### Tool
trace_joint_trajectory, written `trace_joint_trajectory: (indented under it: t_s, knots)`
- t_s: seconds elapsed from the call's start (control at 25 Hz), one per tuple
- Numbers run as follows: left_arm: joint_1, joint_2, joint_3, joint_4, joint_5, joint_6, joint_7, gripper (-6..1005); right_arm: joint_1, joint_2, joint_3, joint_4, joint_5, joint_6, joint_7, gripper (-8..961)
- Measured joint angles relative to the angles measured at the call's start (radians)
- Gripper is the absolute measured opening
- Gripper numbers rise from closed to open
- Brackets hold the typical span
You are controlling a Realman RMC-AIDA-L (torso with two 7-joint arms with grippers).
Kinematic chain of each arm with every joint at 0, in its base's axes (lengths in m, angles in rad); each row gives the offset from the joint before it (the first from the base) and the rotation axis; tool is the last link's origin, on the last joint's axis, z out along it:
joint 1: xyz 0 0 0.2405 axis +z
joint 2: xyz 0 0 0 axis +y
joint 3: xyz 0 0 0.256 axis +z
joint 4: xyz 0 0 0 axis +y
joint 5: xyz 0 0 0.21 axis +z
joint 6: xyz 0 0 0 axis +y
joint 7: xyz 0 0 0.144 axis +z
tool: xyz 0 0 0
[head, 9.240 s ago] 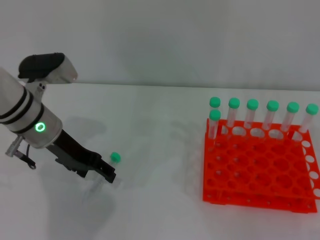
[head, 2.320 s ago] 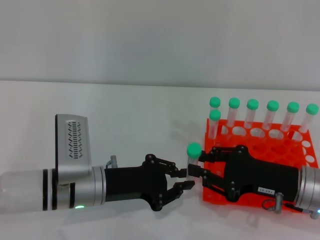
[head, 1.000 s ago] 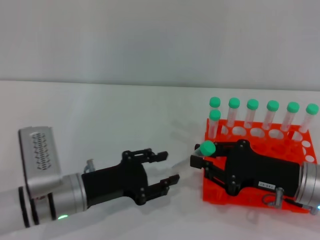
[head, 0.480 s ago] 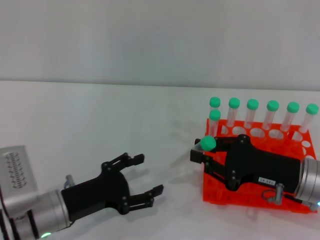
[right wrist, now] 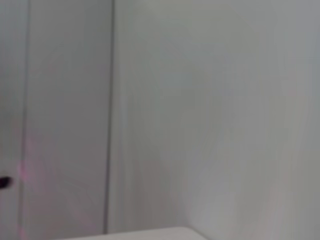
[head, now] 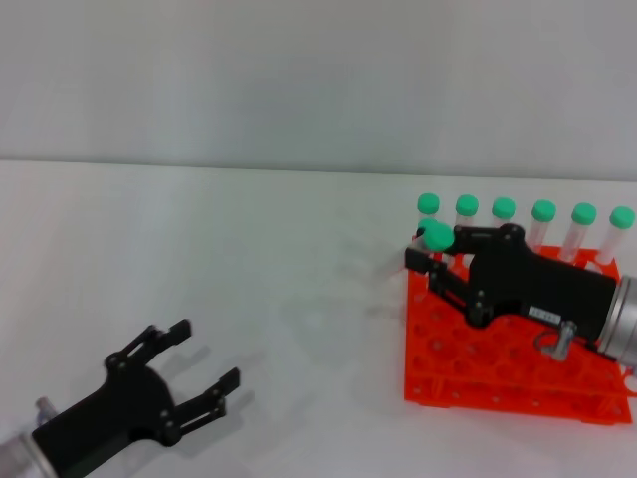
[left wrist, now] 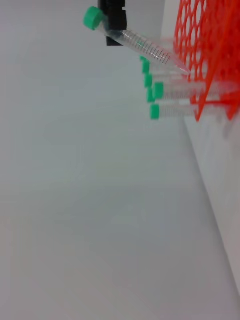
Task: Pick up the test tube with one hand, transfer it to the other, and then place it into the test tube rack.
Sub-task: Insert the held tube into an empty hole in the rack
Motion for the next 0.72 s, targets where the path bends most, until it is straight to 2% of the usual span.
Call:
trace_joint_trajectory:
  t_s: [0.32, 0.56, 0.72]
  knots:
    - [0.058, 0.000, 0.000, -0.004, -0.049, 0.011, 0.005, 893, -0.074, -0.033, 0.001, -0.156, -0.006, 0.094, 0.015, 216]
    - [0.065, 0.001, 0.000, -0.004, -0.060, 0.011, 0.004, 893, -0.116, -0.073, 0.016, -0.233, -0.082, 0.113, 0.127, 216]
    - [0.062, 0.002, 0.000, -0.005, -0.069, 0.011, 0.002, 893, -0.125, -0.077, 0.071, -0.242, -0.156, 0.112, 0.188, 216]
